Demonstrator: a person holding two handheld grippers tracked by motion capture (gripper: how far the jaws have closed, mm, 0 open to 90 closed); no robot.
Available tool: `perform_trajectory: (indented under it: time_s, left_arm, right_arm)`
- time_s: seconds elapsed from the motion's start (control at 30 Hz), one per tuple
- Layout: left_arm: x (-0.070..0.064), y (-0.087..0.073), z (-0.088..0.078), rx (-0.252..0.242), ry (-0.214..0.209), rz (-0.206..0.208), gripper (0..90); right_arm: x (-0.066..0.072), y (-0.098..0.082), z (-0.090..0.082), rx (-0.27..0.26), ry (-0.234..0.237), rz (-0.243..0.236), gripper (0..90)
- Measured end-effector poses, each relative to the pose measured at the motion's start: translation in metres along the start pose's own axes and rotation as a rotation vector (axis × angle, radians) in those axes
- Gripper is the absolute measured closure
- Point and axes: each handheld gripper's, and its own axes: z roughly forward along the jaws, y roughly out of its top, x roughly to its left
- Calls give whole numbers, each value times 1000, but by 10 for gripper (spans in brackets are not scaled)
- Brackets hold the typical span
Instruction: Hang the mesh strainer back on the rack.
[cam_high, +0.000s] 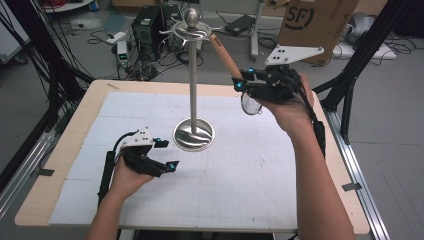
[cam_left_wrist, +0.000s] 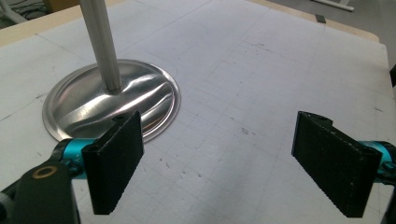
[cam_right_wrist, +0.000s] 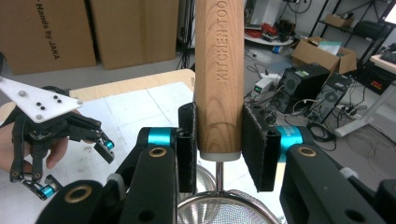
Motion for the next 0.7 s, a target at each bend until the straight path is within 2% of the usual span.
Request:
perform_trajectory:
  time_s: [0.37,0.7]
  left_arm:
    - [0,0,0,0,1,1,174]
    - [0,0,-1,-4,2,0,173]
  right_arm:
    - [-1,0,13,12,14,4,686]
    - [0,0,34,48,20,13,685]
